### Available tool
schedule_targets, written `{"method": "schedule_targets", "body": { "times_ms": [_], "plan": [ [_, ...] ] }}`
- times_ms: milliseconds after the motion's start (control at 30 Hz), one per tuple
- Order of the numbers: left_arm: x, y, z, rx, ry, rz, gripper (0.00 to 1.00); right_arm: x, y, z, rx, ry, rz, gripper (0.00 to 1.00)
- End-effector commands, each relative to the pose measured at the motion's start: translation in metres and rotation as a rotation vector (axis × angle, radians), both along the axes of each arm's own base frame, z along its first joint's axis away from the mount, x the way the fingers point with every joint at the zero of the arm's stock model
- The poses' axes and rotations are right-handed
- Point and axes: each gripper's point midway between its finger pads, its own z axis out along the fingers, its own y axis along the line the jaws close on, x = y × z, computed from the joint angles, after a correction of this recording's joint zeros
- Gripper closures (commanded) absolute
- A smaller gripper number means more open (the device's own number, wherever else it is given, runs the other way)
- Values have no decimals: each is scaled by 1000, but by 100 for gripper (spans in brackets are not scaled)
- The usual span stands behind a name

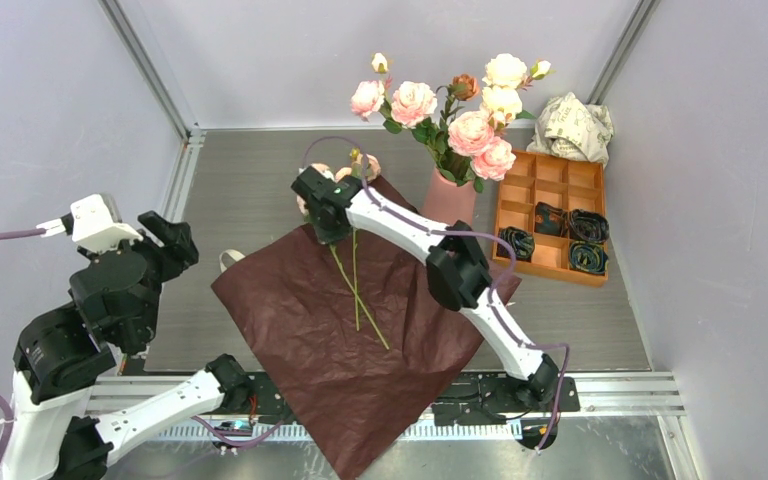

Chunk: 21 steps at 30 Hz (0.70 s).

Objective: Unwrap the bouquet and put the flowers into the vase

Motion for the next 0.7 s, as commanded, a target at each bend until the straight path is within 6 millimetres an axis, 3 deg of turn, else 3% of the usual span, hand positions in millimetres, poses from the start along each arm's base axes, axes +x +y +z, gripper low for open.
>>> {"method": "schedule_targets", "body": {
  "times_ms": [0,367,567,667],
  "plan": [
    [-4,4,2,-38,-20,1,38,3,0,159,236,-229,18,99],
    [-10,7,-1,-61,-18,-4,38,-50,-37,349,508,-510,135,99],
    [-10,4,-1,-73,-16,-17,38,-86,-63,413,658,-607,179,99],
    [-10,3,-2,-83,-15,-23,39,-99,-74,428,702,-636,186,99]
  ]
}}
